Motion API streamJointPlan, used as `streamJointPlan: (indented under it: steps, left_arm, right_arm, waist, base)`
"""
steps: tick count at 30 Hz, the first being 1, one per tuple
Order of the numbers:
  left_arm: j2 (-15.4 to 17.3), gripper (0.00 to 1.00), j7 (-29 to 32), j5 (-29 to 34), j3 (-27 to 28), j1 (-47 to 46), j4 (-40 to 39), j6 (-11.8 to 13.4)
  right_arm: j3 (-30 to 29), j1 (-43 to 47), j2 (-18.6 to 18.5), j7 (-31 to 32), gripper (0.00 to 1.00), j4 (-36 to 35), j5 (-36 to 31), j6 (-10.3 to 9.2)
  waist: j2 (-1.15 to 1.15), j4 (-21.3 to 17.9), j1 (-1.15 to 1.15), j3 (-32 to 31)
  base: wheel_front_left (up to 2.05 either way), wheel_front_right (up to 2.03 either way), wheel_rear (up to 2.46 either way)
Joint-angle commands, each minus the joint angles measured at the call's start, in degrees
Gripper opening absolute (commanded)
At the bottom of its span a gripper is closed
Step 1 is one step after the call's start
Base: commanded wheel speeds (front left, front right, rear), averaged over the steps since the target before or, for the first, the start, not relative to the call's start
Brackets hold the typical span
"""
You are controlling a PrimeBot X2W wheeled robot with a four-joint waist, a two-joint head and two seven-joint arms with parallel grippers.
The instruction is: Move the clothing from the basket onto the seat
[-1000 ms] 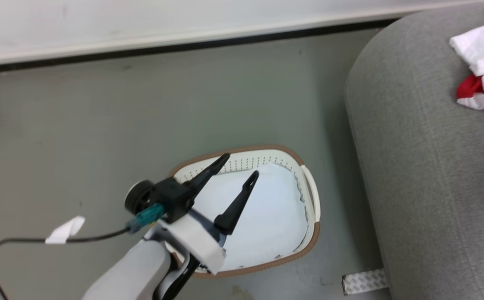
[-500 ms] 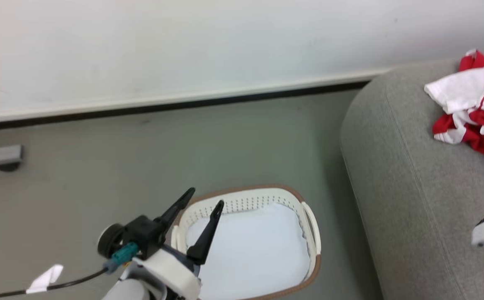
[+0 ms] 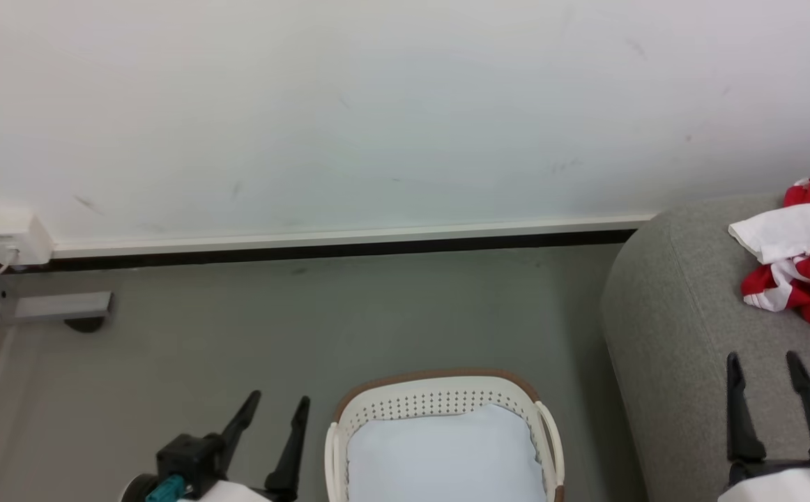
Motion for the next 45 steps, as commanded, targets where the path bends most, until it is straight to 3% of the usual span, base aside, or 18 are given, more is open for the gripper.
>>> streamJointPlan:
  steps: [1,8,19,31,45]
  left_arm:
    - [-0.6,1.0,0.0,1.3,1.7,1.4,-0.2,-0.1]
    - [-3.3,1.0,0.0,6.1,9.3,6.0,-1.4,-0.4]
    - [-7.3,1.0,0.0,10.7,17.2,11.2,-0.9,-2.4]
    - [-9.3,1.0,0.0,13.6,20.2,11.3,-1.3,-5.5]
    - [-10.0,1.0,0.0,14.1,21.6,10.7,-0.7,-6.9]
  right_arm:
    - [0.7,2.0,-0.2,0.0,1.0,-0.7,0.1,-0.13]
    - [4.2,6.1,-0.2,0.0,1.0,-2.2,-1.2,-0.13]
    - [3.4,7.6,-0.2,0.0,1.0,-0.2,1.3,-0.13]
    - [3.4,6.0,-0.2,0.0,1.0,2.8,1.6,-0.13]
    - [4.6,5.9,-0.2,0.0,1.0,3.3,1.8,-0.13]
  waist:
    - [0.0,0.9,0.02,-1.0]
    - [0.0,1.7,0.02,-2.6]
    - [0.0,2.2,0.02,-5.1]
    - [0.0,3.0,0.02,-4.8]
    - [0.0,2.9,0.02,-4.5]
  base:
    - [0.0,0.0,0.0]
    - [0.0,0.0,0.0]
    - [0.0,0.0,0.0]
    - [0.0,0.0,0.0]
    - [0.0,0.0,0.0]
